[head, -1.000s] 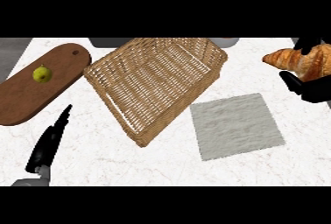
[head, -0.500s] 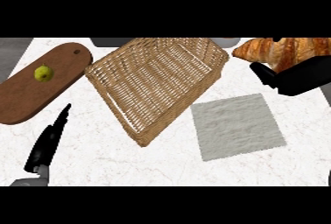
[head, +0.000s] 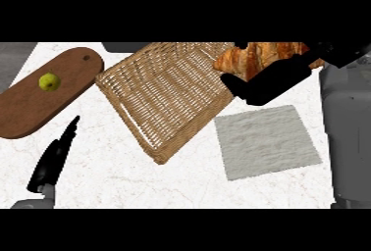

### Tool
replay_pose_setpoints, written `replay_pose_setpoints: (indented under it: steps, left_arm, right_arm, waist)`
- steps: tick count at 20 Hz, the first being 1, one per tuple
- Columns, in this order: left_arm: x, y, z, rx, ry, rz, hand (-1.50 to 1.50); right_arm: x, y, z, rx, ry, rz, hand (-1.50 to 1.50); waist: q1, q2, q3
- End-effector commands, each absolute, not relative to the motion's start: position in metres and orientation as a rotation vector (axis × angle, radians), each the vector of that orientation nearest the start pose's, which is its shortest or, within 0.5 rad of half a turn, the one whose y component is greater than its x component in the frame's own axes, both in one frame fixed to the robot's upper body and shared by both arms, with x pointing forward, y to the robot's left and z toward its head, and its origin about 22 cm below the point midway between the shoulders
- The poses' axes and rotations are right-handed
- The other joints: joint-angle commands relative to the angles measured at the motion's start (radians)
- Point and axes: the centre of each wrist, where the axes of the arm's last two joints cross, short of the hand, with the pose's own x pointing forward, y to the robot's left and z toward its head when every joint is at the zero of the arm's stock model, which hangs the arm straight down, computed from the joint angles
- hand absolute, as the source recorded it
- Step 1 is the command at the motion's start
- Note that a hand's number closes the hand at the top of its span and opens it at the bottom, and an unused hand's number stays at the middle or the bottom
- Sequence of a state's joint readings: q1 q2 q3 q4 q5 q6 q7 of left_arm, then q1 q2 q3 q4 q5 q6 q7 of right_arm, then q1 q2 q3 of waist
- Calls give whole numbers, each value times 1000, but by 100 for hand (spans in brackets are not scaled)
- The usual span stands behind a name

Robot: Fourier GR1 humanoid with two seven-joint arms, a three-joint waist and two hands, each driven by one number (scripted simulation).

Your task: Pick the croissant from the placemat and place it in the basket

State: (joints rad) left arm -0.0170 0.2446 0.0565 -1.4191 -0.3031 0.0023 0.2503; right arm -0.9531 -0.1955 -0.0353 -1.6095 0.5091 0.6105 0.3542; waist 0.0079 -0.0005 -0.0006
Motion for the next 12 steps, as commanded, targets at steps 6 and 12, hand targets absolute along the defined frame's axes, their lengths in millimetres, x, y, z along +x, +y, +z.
replay_pose_setpoints:
  steps: [6, 12]
  left_arm:
    - [238, 323, -23, 477, -1162, -317, 0]
    - [251, 304, -8, 486, -1158, -307, 0]
  right_arm:
    - [358, -96, 238, -583, -1784, 1200, 150]
    - [374, -69, 218, -578, -1741, 1183, -150]
  waist:
    - [6, 3, 0]
    - [3, 1, 0]
